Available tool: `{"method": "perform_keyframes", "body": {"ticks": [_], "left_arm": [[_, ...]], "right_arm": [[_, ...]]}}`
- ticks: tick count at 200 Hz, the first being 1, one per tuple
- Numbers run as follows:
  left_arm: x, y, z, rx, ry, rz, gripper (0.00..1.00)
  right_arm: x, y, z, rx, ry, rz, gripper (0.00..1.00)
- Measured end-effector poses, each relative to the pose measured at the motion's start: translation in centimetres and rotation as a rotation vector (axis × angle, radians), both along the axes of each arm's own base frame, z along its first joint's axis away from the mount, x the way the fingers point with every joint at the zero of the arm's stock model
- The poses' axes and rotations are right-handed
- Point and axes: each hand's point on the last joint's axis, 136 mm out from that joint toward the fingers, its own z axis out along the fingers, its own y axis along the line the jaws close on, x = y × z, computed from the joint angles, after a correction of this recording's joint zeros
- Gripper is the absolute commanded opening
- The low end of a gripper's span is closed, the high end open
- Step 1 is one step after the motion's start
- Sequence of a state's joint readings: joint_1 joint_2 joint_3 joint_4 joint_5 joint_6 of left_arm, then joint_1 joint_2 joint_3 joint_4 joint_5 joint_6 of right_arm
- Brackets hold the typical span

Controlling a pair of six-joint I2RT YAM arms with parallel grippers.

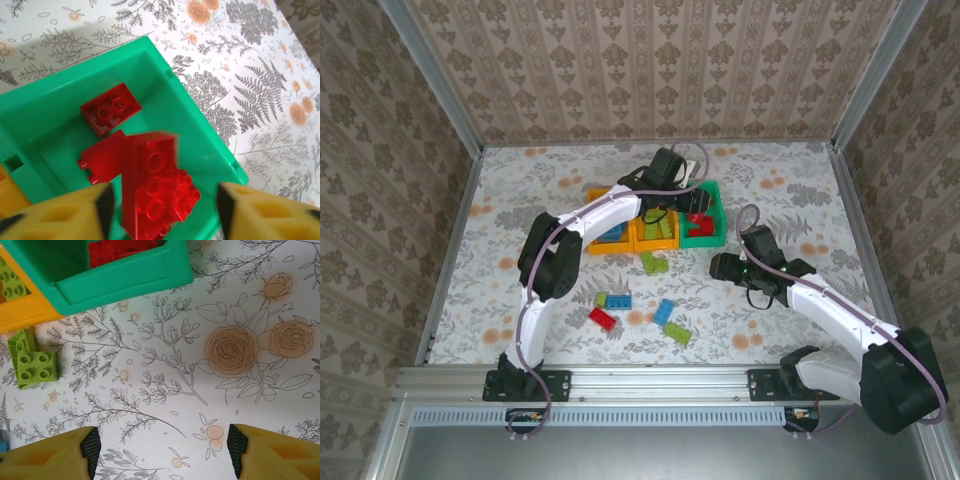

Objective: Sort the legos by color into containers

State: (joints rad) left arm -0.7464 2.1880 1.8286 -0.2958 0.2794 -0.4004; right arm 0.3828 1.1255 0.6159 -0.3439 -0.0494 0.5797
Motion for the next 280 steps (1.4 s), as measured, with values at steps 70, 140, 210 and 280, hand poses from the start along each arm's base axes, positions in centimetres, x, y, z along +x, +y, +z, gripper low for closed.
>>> {"method": "perform_keyframes", "body": {"ticks": [70, 140, 210, 280], "left_arm": [[-2.8, 3.0, 1.5, -0.05, -0.055, 0.028, 1.0], [-4.3, 7.8, 5.4, -0.172, -0.124, 0.124, 1.0], [-5.0, 14.6, 3.6, -0.167, -0.076, 0.258, 1.0], [-6.7, 18.8, 3.4, -0.166, -0.085, 0.336, 1.0]], "right_arm": [[-2.8, 6.3, 0.2, -0.058, -0.062, 0.359, 0.83], [-6.3, 13.7, -1.1, -0.208, -0.105, 0.835, 0.9], [-6.7, 16.9, -4.3, -0.369, -0.046, 1.017, 0.92], [-6.2, 17.5, -5.8, -0.449, 0.015, 1.06, 0.9]]}}
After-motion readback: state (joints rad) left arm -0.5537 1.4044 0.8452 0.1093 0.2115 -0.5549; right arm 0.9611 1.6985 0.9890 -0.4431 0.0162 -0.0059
